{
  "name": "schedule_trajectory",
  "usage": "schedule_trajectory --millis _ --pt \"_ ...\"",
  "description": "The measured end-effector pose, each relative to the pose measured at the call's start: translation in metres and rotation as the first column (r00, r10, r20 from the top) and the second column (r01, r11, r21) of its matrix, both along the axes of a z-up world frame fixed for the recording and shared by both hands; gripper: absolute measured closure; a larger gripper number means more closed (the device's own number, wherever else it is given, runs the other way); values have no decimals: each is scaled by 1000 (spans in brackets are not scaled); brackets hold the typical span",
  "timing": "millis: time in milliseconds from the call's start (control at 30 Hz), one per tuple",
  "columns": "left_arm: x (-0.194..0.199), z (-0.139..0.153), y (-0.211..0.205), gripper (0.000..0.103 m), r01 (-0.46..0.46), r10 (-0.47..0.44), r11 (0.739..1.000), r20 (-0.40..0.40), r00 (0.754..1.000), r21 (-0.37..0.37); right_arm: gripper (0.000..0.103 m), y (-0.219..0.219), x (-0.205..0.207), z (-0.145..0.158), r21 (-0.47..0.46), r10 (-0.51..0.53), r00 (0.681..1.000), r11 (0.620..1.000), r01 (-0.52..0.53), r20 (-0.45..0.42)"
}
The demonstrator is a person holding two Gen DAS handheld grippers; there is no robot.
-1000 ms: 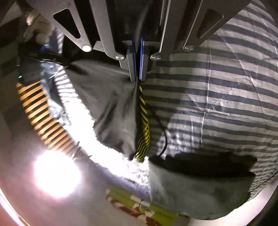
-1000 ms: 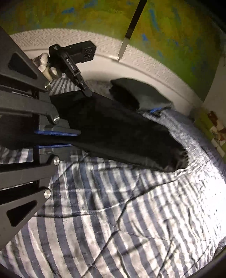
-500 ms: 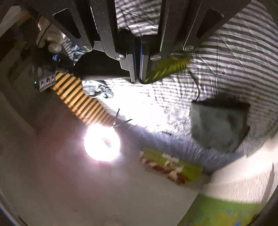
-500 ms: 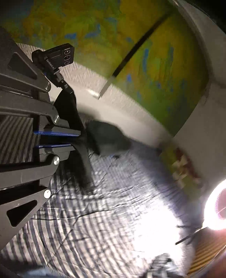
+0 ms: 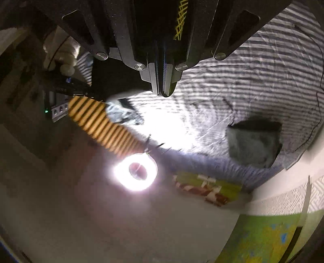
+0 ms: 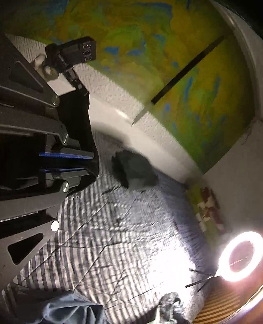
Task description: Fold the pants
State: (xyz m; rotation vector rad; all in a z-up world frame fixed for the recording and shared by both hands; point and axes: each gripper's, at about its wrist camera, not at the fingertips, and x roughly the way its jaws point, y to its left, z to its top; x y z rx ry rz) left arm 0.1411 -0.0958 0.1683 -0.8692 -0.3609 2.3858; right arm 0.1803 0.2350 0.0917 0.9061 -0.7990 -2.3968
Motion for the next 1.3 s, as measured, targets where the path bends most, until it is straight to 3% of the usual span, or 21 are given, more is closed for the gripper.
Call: schedule_trajectory --millis 167,333,467,567,633,733,900,1033,1100,1200,1300 --pt "-96 -74 -5 101 -69 75 997 178 981 -43 96 -5 -81 -71 21 -30 988 999 27 155" --pt "-194 -149 -10 101 -139 163 985 301 940 -100 96 -11 -158 -125 57 -62 962 997 49 265" --pt "-241 -196 -3 99 -124 175 979 366 914 -160 93 -21 -203 -157 181 -74 938 983 12 339" --pt "-257 -212 -8 96 -148 209 973 409 888 -177 90 -11 -214 -167 221 -105 913 975 17 394" --pt "-254 -211 -20 86 -165 210 976 402 891 -145 79 6 -203 -167 209 -135 911 976 56 389" --pt "-238 -206 -29 83 -168 203 978 399 894 -122 77 20 -181 -156 216 -163 919 972 88 359" --pt "-171 -198 7 83 7 60 984 372 926 -176 77 -15 -123 -137 242 -27 961 969 -42 276" --pt "-125 -214 29 83 108 -20 976 418 908 -187 77 -60 -90 -142 311 74 965 938 -154 253" --pt "-109 -228 33 83 117 -3 967 449 894 -226 77 -77 -76 -153 357 89 961 916 -182 262" --pt "-85 -254 35 83 151 1 954 504 864 -261 77 -86 -61 -177 341 105 941 914 -219 322" --pt "-68 -257 34 83 166 -5 939 472 881 -300 77 -86 -45 -196 328 132 924 909 -257 358"
